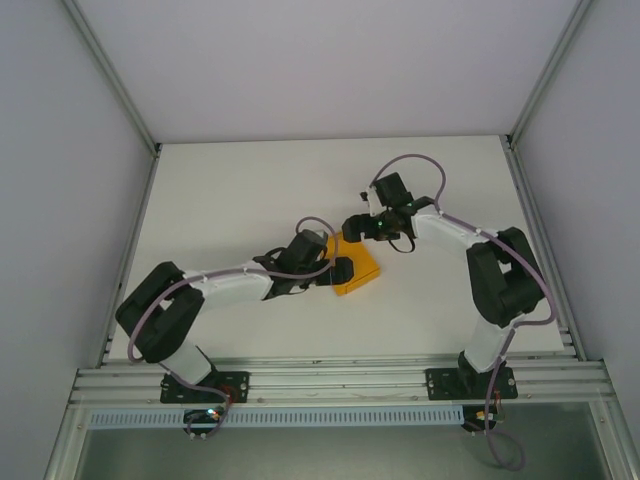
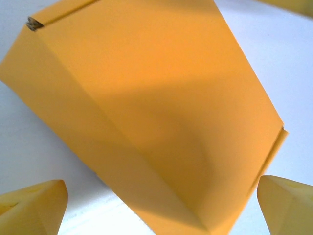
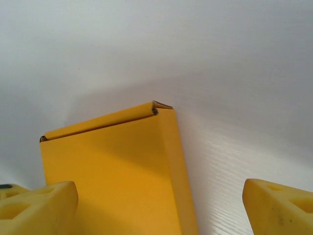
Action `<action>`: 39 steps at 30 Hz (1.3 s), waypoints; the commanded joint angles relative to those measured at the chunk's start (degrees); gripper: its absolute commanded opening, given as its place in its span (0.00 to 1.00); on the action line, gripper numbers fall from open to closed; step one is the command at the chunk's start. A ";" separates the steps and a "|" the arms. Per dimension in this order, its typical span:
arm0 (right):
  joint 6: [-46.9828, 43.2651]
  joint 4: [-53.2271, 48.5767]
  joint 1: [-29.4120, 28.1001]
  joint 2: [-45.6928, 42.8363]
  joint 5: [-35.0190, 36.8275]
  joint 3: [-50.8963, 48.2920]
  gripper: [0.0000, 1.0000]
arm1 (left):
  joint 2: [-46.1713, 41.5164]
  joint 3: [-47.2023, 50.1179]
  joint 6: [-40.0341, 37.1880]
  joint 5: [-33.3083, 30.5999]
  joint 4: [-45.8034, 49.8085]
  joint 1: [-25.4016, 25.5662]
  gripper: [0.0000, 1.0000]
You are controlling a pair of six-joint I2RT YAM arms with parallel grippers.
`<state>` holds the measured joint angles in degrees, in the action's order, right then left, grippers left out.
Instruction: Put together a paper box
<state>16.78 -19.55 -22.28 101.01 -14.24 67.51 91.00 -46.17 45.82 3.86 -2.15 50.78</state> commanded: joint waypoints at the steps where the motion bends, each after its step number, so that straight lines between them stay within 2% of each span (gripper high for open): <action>1: 1.28 -0.86 0.70 -2.92 1.08 -2.81 0.88 | -2.72 -0.64 -0.06 0.36 5.18 1.07 1.00; 5: 2.96 0.43 0.73 -6.06 -2.81 -7.62 0.84 | -2.75 0.64 2.36 3.70 0.14 2.60 1.00; 10: 5.01 2.98 0.68 -7.96 -6.63 -12.51 0.78 | 2.54 0.03 5.86 10.57 -7.01 3.21 0.91; 14: 6.10 4.47 0.68 -7.45 -7.95 -14.47 0.72 | 5.12 -1.27 5.83 10.58 -5.63 3.85 0.87; 19: 7.95 7.62 0.41 -6.79 -11.36 -17.29 0.58 | 6.14 -1.46 5.88 9.33 -5.34 4.06 0.86; 23: 8.99 9.36 -0.25 -6.45 -12.35 -19.34 0.53 | 8.32 -3.39 5.41 9.25 -6.22 3.89 0.81; 27: 10.88 12.55 -1.18 -6.32 -14.47 -21.03 0.46 | 11.76 -7.05 4.36 9.11 -4.58 3.61 0.65; 32: 11.25 12.87 -3.03 -5.99 -14.70 -21.64 0.41 | 14.25 -10.31 3.30 6.34 -1.17 3.44 0.52; 39: 12.57 13.86 -3.21 -7.12 -14.59 -23.96 0.37 | 16.68 -10.04 5.63 5.27 -2.64 2.67 0.21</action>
<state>26.24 -1.87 -22.06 93.69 -22.90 45.78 101.95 -54.87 50.54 12.03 3.44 53.54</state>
